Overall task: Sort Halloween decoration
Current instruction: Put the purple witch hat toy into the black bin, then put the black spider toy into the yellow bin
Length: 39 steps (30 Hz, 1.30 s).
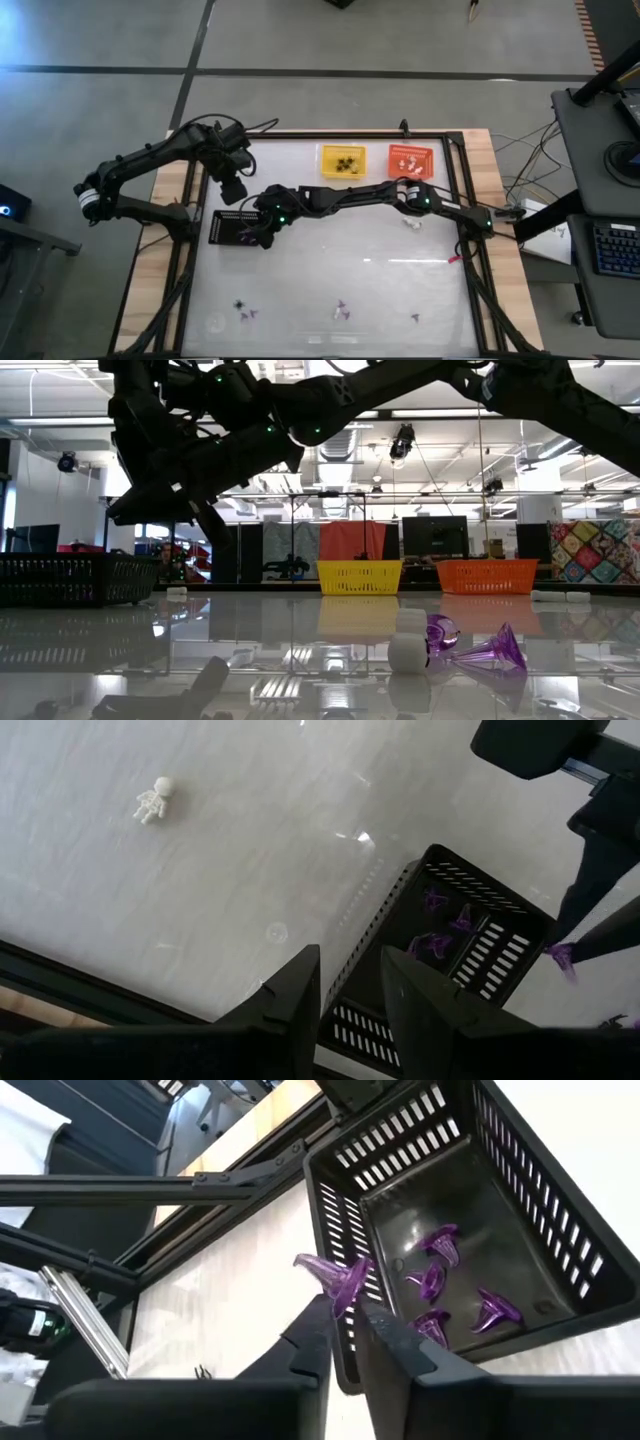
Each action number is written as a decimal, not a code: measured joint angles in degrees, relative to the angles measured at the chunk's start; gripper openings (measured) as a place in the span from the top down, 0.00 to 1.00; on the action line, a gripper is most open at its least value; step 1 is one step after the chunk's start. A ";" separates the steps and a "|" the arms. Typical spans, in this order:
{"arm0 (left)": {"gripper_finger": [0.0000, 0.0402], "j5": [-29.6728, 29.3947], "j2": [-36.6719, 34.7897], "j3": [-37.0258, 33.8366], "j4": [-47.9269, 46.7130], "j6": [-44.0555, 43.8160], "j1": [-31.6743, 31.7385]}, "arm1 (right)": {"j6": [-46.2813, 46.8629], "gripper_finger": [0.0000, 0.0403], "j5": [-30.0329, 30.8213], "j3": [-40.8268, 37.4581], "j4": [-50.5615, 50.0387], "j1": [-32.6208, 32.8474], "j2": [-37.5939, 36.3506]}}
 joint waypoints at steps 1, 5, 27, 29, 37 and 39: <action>0.77 0.00 0.00 0.00 0.00 0.00 0.00 | -0.08 0.88 0.03 0.00 0.06 0.00 0.00; 0.77 0.00 0.00 0.00 0.00 0.00 0.00 | -0.11 0.80 0.15 0.00 1.16 0.00 0.00; 0.77 8.99 -6.90 -2.85 -2.80 -12.50 -11.70 | -6.48 0.72 -5.76 0.22 -37.75 1.41 -11.35; 0.77 8.94 -8.22 -3.53 -2.46 -15.29 -14.55 | -7.29 0.72 -4.34 0.22 -42.36 2.19 -12.69; 0.77 8.93 -11.78 -7.55 3.13 -27.33 -28.53 | -6.59 0.73 4.77 0.22 -58.18 7.00 -16.66; 0.77 8.90 -12.30 -9.20 5.94 -30.67 -33.06 | -4.96 0.73 6.81 0.20 -60.19 8.18 -17.44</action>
